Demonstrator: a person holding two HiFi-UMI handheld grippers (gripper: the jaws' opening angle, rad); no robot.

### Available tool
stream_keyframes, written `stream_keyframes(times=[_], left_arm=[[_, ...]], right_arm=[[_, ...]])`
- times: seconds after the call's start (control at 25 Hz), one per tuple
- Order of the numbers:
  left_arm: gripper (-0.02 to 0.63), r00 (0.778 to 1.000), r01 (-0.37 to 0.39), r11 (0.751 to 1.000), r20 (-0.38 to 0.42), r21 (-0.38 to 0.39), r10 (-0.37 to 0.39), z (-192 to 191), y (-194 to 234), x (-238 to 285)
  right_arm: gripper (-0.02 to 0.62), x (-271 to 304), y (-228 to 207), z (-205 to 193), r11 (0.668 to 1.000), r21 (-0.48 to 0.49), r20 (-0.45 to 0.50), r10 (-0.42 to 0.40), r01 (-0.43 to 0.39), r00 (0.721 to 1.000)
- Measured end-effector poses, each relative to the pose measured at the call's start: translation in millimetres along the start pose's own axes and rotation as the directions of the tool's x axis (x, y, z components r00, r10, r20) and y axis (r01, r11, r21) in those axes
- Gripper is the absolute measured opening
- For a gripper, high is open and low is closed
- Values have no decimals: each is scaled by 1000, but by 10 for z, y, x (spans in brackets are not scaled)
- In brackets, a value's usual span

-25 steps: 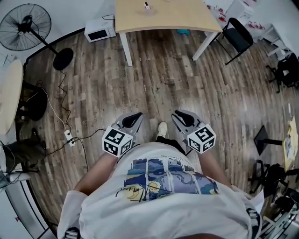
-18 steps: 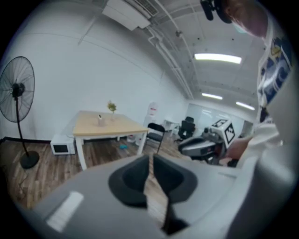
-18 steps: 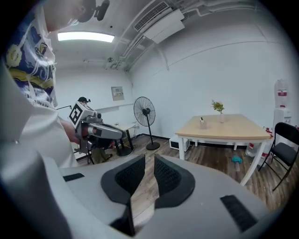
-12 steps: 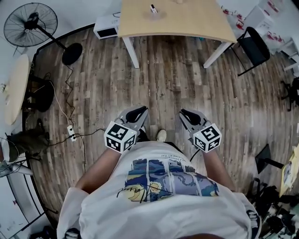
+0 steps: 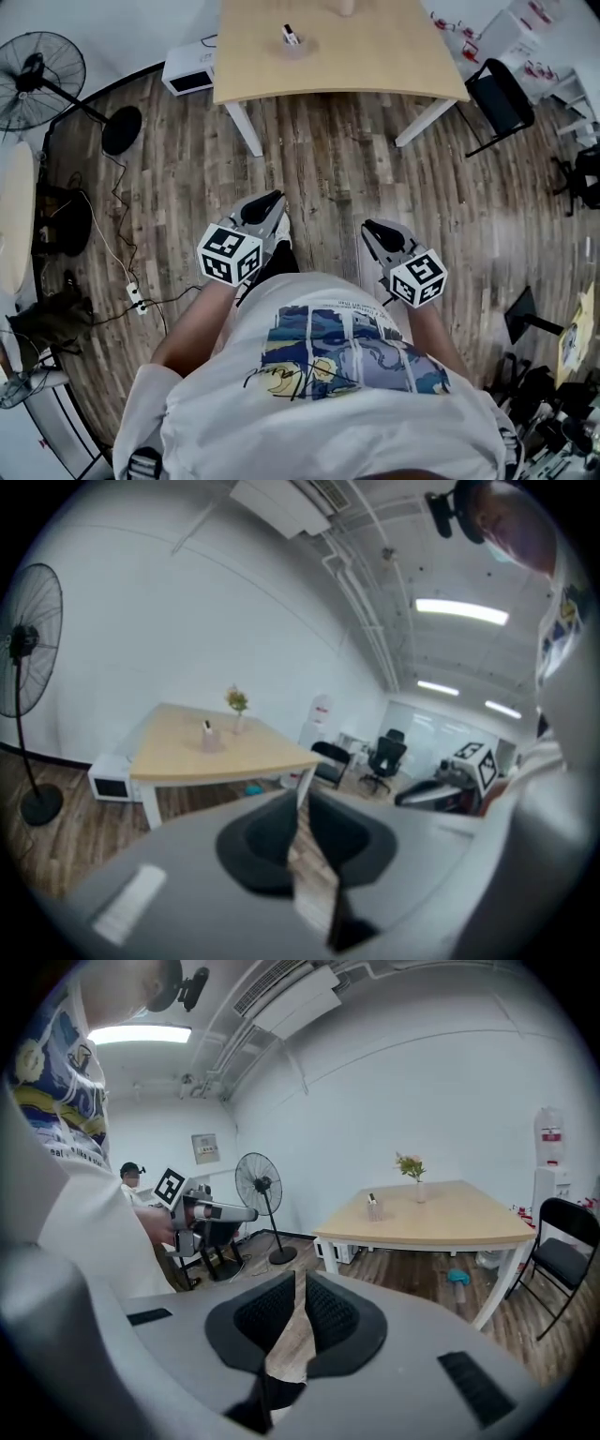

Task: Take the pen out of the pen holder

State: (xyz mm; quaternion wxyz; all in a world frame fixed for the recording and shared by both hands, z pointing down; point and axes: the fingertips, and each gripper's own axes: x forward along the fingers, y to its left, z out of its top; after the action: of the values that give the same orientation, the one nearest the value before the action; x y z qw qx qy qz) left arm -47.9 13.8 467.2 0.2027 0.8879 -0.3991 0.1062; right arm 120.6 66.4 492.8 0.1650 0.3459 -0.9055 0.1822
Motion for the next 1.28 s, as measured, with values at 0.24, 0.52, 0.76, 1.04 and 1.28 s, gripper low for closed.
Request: stream_keyframes(times=[0.24,0.52,0.76,1.04,1.28], left_arm=[[44,999,52,999,11,-4,-52,541,869,621],[60,998,68,996,13,-53,-68,908,1768,1278],[67,1000,9,993,20,-116,-7,1104,2278,1879],[77,996,-87,981,9,-175,90,1391,2886,2660],[80,986,-167,965,-5,-200,169,1555,3339,3265]], right_arm=[[29,653,-431,493,998,18,-13,-52,53,999],[29,1408,-736,1018,998,16,-1,-61,61,998],[29,1612,-1117,1141,999,22,-28,-33,33,999],[28,1874,-1908,1468,999,-4,-55,31,-32,998],[29,1925,-2714,1662,998,-18,-67,54,-56,996]])
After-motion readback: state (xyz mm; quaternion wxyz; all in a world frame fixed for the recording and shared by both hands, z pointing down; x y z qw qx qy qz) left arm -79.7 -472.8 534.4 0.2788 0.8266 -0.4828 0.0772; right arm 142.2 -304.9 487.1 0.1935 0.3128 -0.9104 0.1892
